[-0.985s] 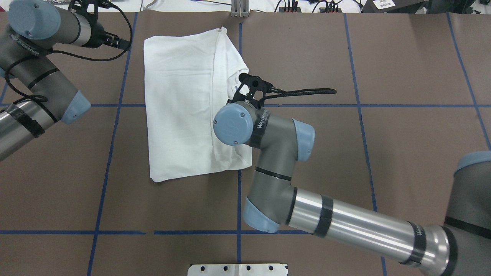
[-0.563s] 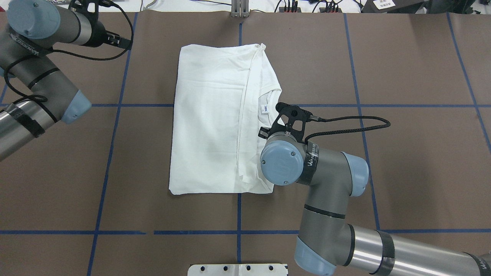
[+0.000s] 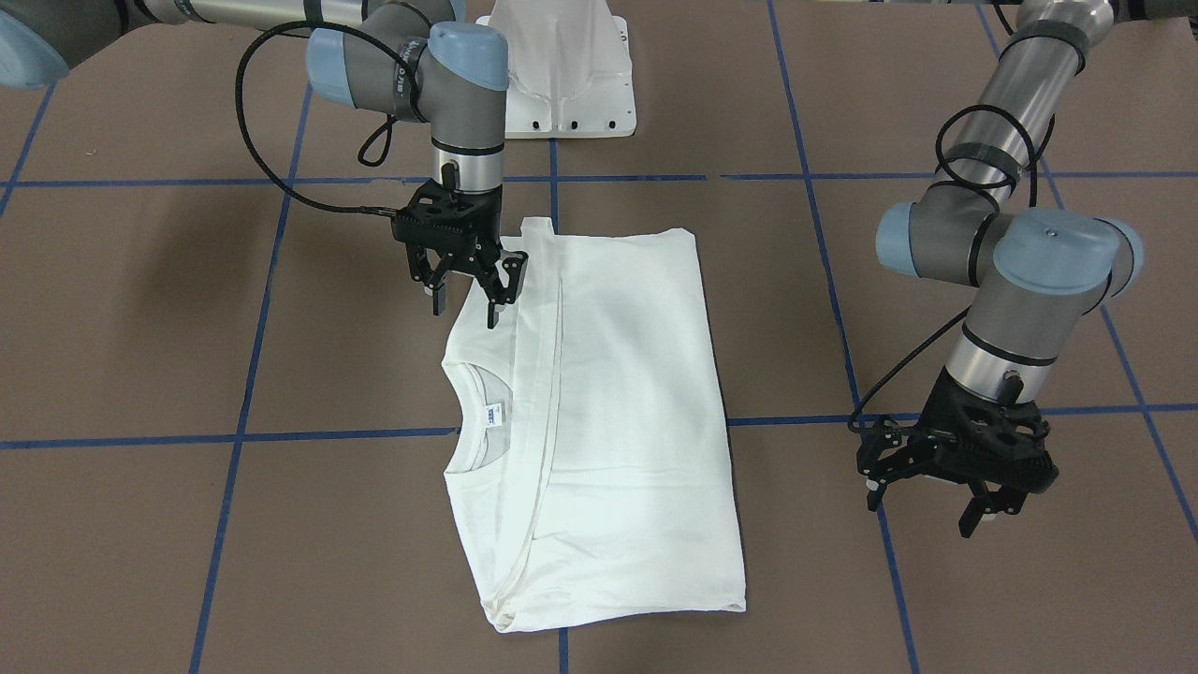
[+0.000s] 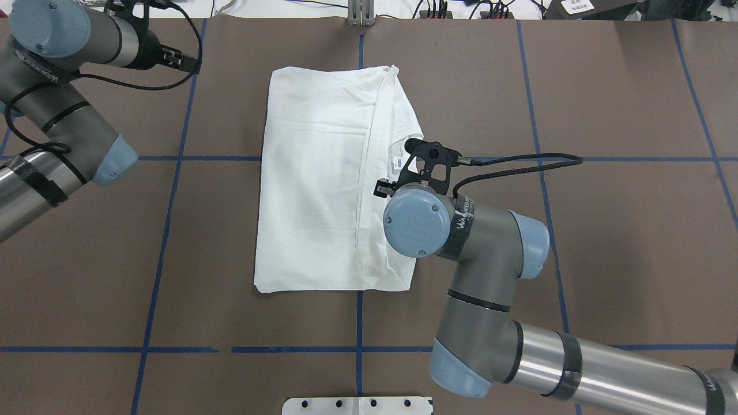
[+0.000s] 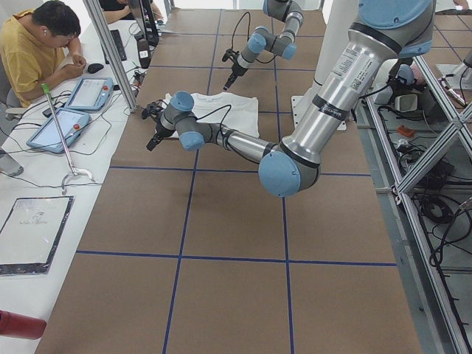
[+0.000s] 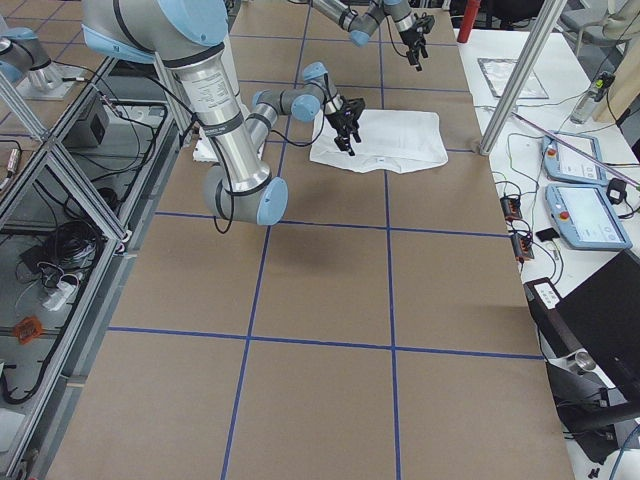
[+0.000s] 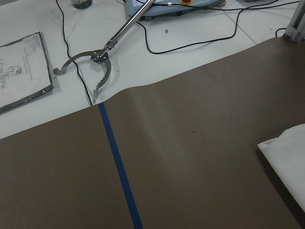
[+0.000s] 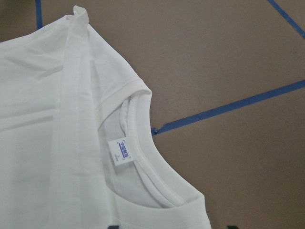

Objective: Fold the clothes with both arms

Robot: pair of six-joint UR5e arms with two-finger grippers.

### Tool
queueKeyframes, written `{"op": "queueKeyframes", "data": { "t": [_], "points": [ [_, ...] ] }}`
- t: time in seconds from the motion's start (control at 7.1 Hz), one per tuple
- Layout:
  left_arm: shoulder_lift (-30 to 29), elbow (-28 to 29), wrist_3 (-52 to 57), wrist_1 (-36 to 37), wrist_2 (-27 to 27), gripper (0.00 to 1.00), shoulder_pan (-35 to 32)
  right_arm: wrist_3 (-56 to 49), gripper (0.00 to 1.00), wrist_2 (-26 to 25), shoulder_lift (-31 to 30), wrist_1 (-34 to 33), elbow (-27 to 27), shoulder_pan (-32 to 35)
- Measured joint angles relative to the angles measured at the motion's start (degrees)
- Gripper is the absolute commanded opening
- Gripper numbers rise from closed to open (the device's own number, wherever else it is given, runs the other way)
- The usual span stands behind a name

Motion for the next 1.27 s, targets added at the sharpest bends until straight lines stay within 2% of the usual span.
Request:
{"op": "queueKeyframes", "data": {
  "t": [0.42, 0.56, 0.84, 1.27],
  "points": [
    [2.1, -2.5, 0.1, 0.1, 0.0, 1.00, 0.2, -1.9, 1.00, 2.7, 17.1, -2.6, -21.2, 1.0],
    [3.1, -3.6, 0.0, 0.3, 0.0, 1.00, 0.3, -3.5, 1.00, 4.6, 20.2, -3.3, -25.7, 1.0],
    [3.6, -4.3, 0.1, 0.4, 0.0, 1.00, 0.4, -7.2, 1.00, 6.9, 21.6, -5.9, -28.2, 0.9],
    [3.7, -4.3, 0.1, 0.4, 0.0, 1.00, 0.5, -9.5, 1.00, 8.7, 21.3, -9.0, -28.2, 0.0]
  ]
}}
